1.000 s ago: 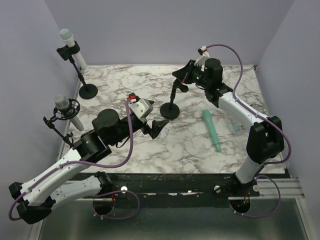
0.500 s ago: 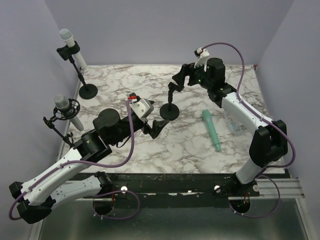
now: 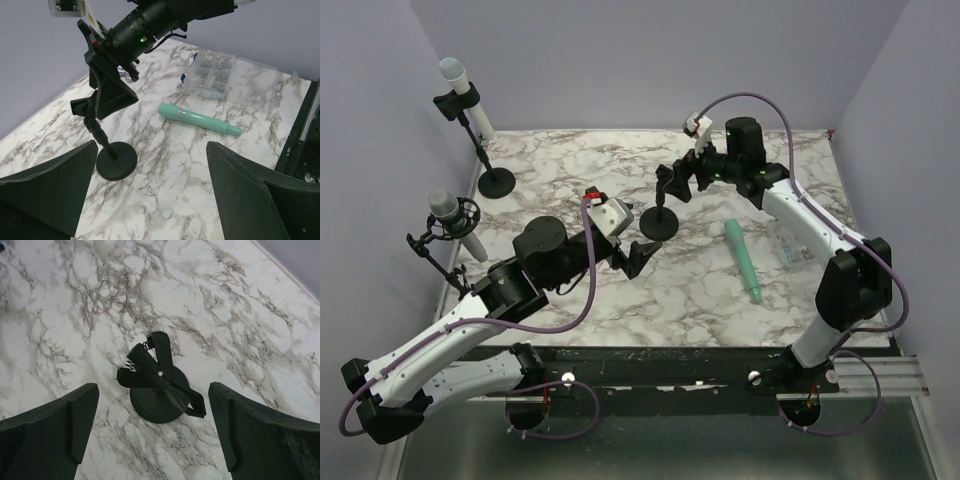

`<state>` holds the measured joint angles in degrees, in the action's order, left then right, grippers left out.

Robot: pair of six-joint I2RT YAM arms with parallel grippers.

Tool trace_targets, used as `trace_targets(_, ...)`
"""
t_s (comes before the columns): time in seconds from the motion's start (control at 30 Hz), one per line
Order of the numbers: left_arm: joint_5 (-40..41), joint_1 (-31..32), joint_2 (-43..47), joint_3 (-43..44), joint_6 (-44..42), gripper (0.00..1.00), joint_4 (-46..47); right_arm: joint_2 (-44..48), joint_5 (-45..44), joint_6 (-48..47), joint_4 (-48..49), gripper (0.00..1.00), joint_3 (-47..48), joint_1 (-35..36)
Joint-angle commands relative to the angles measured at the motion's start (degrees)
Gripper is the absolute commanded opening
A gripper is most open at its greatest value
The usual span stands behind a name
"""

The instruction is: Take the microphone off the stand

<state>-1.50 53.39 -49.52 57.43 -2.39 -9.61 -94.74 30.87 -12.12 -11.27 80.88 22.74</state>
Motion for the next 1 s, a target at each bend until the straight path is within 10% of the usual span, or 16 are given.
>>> trace_targets(0.0, 1.1, 0.6, -0.1, 0.8, -0.5, 0.93, -1.2, -5.4, 4.4, -6.2, -8.0, 1.0, 5.5, -0.3)
trace_targets(0.4, 1.1, 0.7, -0.9, 1.0, -0.6, 0.93, -1.5, -11.1, 0.6, -5.0, -6.8, 0.91, 9.7, 2.5)
trace_targets(0.97, 1.1, 0.9, -0.3, 0.9, -0.5, 0.93, -1.5, -7.2, -15.8, 4.9, 6.1, 0.01, 3.8, 3.3)
